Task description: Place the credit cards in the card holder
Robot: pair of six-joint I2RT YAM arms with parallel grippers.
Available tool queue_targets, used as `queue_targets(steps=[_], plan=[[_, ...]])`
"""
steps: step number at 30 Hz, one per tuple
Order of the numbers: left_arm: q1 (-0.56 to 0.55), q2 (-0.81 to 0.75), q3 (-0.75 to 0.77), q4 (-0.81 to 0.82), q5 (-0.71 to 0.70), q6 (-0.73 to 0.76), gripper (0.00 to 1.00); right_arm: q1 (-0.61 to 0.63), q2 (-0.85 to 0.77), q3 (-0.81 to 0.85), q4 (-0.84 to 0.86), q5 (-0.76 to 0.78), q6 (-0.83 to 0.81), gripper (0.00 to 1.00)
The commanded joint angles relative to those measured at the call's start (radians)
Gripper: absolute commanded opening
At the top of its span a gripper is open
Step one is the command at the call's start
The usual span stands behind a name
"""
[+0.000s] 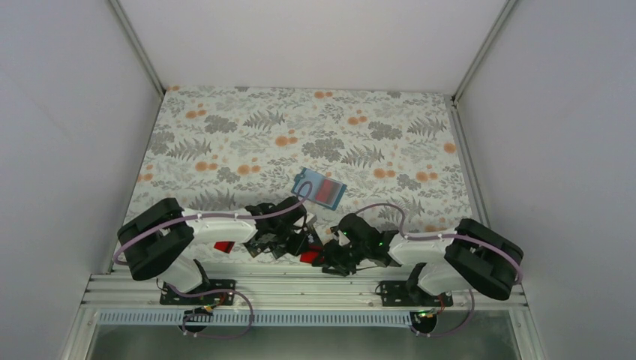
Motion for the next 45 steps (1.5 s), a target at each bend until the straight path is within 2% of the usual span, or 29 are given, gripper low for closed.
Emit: queue_targets(steps=[1,6,12,17,22,26,30,34,39,42,45], plan=[[-0.012,0.003,-0.026,-0.001,0.03,-0.007,0.15,-0.004,0.03,0.022,0.078,0.034,-0.01,0.45],[-0.014,0.007,-0.029,0.001,0.028,-0.005,0.15,-0.016,0.026,0.012,0.084,0.032,-0.01,0.42],[-0.016,0.019,-0.027,0.007,0.031,-0.002,0.15,-0.02,-0.014,0.032,0.032,0.059,-0.02,0.31],[-0.016,0.004,-0.02,-0.003,0.012,-0.01,0.15,-0.02,-0.057,0.062,-0.054,0.095,-0.072,0.2],[-0.013,-0.072,0.018,-0.055,-0.071,-0.03,0.15,-0.03,-0.076,0.096,-0.125,0.1,-0.117,0.05],[0.009,-0.155,0.081,-0.134,-0.158,-0.037,0.19,-0.052,-0.094,0.135,-0.189,0.101,-0.187,0.04],[0.077,-0.236,0.147,-0.198,-0.237,-0.039,0.25,-0.109,-0.128,0.19,-0.259,0.128,-0.304,0.04],[0.169,-0.286,0.224,-0.224,-0.261,-0.051,0.27,-0.17,-0.163,0.287,-0.321,0.239,-0.486,0.04],[0.208,-0.286,0.358,-0.243,-0.292,-0.054,0.3,-0.191,-0.179,0.385,-0.3,0.443,-0.679,0.04],[0.225,-0.276,0.433,-0.263,-0.297,-0.088,0.34,-0.19,-0.183,0.417,-0.259,0.606,-0.754,0.04],[0.243,-0.24,0.502,-0.292,-0.301,-0.159,0.37,-0.19,-0.178,0.414,-0.153,0.673,-0.851,0.04]])
